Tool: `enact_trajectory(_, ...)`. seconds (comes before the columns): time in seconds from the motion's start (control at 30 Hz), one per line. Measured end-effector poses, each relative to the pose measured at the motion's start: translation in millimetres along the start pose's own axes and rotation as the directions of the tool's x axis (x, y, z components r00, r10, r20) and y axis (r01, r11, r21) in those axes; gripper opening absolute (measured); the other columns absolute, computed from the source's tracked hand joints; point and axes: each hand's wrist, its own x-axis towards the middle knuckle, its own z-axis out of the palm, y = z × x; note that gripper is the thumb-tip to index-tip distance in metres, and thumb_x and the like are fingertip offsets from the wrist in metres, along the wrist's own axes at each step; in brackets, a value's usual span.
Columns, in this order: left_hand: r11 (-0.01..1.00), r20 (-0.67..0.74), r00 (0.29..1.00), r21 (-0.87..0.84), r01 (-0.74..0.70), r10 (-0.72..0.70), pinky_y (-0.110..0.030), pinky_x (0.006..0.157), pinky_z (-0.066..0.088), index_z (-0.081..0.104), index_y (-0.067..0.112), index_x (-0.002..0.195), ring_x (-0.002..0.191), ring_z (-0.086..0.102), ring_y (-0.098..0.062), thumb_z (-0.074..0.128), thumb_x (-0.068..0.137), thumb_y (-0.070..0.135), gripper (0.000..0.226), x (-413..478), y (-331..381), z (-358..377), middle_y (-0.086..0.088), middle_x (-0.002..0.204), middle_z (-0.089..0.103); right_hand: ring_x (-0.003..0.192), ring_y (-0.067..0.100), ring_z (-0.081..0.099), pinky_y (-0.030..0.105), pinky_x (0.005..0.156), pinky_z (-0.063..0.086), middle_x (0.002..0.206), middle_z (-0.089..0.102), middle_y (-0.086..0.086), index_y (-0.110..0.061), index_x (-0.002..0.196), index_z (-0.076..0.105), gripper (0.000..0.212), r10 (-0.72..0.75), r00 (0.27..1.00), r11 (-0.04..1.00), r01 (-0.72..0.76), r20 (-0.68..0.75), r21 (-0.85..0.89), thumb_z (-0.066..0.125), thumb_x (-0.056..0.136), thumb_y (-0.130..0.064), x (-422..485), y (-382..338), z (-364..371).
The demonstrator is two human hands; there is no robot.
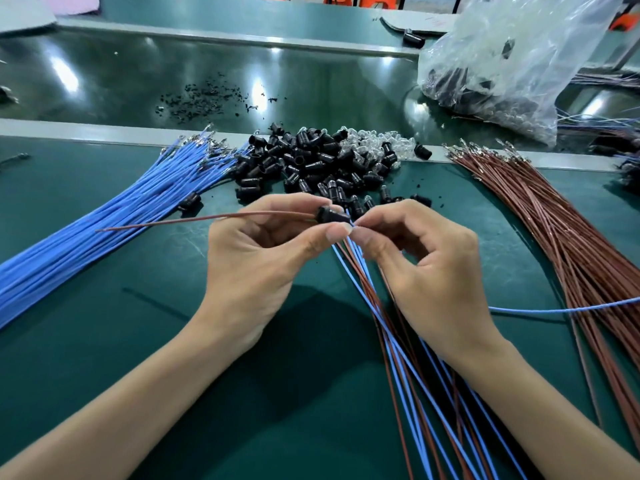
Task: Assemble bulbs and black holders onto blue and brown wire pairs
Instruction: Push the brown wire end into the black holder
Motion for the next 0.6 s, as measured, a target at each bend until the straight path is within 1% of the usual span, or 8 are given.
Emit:
enact_trajectory(0.13,1.000,0.053,0.999,-0.024,0.011,-0.010,-0.013,0.065,0.049,0.066,0.004,0.087,0.069,0.068,-0.007,0.071,0.065,0.004,0.023,-1.0,0.3,0.7,0.002,0.080,0.075,0.067,0.003,0.060,0.009,0.064,0.042,0.076,0.065,-0.009,-0.013,0.085,0.070,0.001,-0.011,1.000,0.999,0.010,-0.027,-0.033,0.070,0.084,-0.013,-0.7,-3.2,1.8)
enact_trajectory(0.2,1.000,0.051,0.999,-0.018,0.015,-0.014,-0.012,0.062,0.048,0.067,0.006,0.089,0.066,0.068,-0.009,0.070,0.067,0.007,0.022,-0.8,0.6,0.3,0.002,0.078,0.074,0.068,0.007,0.059,0.012,0.062,0.043,0.076,0.066,-0.004,-0.011,0.085,0.069,0.002,-0.050,0.998,0.997,0.048,-0.027,-0.060,0.068,0.086,-0.010,-1.4,-4.9,2.1)
enact_trajectory(0.27,1.000,0.033,0.999,-0.010,0.026,-0.026,-0.012,0.059,0.047,0.068,0.008,0.088,0.059,0.065,-0.007,0.071,0.067,0.010,0.021,0.2,0.7,0.0,0.003,0.070,0.071,0.068,0.014,0.058,0.019,0.062,0.045,0.078,0.066,0.002,-0.007,0.085,0.069,0.004,-0.105,0.994,0.990,0.103,-0.014,-0.096,0.065,0.087,-0.006,-1.8,-5.2,2.1)
enact_trajectory(0.33,0.999,0.019,0.999,-0.017,0.042,-0.042,-0.011,0.056,0.046,0.069,0.008,0.084,0.053,0.061,-0.006,0.071,0.066,0.012,0.019,1.1,0.4,-0.1,0.004,0.065,0.069,0.070,0.017,0.059,0.025,0.064,0.047,0.080,0.065,0.005,-0.004,0.087,0.070,0.006,-0.145,0.989,0.982,0.143,-0.005,-0.123,0.065,0.086,-0.003,-1.6,-4.4,1.4)
enact_trajectory(0.37,0.998,0.018,0.998,-0.026,0.055,-0.054,-0.011,0.055,0.046,0.069,0.008,0.082,0.051,0.060,-0.005,0.071,0.065,0.013,0.018,1.6,0.3,-0.5,0.004,0.064,0.068,0.071,0.017,0.059,0.026,0.065,0.048,0.081,0.066,0.005,-0.004,0.088,0.071,0.006,-0.156,0.988,0.979,0.153,-0.010,-0.136,0.065,0.086,-0.003,-1.5,-3.7,1.2)
enact_trajectory(0.5,0.994,0.033,0.993,-0.006,0.112,-0.111,-0.012,0.052,0.043,0.073,0.014,0.072,0.048,0.058,-0.006,0.075,0.060,0.021,0.014,2.4,-0.9,-2.1,0.003,0.063,0.068,0.070,0.010,0.062,0.018,0.068,0.050,0.078,0.065,-0.002,-0.004,0.086,0.068,0.002,-0.155,0.983,0.981,0.141,-0.099,-0.137,0.069,0.084,-0.006,-2.1,-2.3,1.8)
enact_trajectory(0.6,0.991,0.029,0.991,0.005,0.131,-0.131,-0.013,0.050,0.042,0.074,0.015,0.065,0.046,0.057,-0.007,0.076,0.057,0.024,0.012,2.4,-0.3,-2.2,0.003,0.060,0.068,0.068,0.009,0.062,0.019,0.066,0.051,0.076,0.065,-0.002,-0.003,0.083,0.067,0.004,-0.178,0.972,0.977,0.156,-0.153,-0.145,0.070,0.083,-0.004,-2.5,-1.3,3.2)
